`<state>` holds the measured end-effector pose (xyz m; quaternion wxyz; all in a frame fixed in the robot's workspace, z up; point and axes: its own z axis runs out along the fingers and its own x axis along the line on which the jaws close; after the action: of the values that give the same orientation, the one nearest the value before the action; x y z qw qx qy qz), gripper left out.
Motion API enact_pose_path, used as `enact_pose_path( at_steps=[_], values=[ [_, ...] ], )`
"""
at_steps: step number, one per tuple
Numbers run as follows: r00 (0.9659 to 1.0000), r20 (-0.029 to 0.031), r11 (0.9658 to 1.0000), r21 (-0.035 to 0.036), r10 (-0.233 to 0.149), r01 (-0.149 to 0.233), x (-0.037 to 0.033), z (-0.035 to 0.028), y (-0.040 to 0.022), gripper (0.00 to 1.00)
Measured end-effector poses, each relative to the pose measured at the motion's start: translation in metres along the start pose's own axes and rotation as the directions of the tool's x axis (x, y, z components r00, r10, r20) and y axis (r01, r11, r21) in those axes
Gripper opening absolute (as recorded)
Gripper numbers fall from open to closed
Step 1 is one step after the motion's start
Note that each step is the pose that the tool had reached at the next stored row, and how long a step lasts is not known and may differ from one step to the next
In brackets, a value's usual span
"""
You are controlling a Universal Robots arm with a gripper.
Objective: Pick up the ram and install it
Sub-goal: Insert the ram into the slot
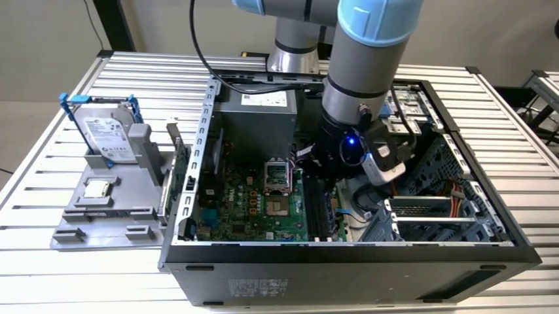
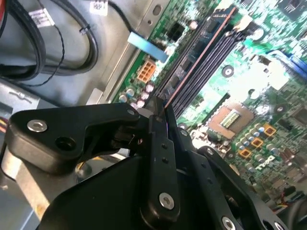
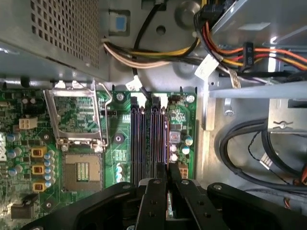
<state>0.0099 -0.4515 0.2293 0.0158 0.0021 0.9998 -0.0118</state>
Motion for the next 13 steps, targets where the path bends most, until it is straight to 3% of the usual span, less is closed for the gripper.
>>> enact_pose_path(
  at_steps=[4,13],
  values=[
    [1.0000,0.0000,1.0000,0.0005,0.000,0.000,0.0001,0.0001,0.0026,0.00],
    [1.0000,0.0001,1.0000,0.0036,0.000,0.000,0.0003,0.0068,0.0066,0.00]
  ],
)
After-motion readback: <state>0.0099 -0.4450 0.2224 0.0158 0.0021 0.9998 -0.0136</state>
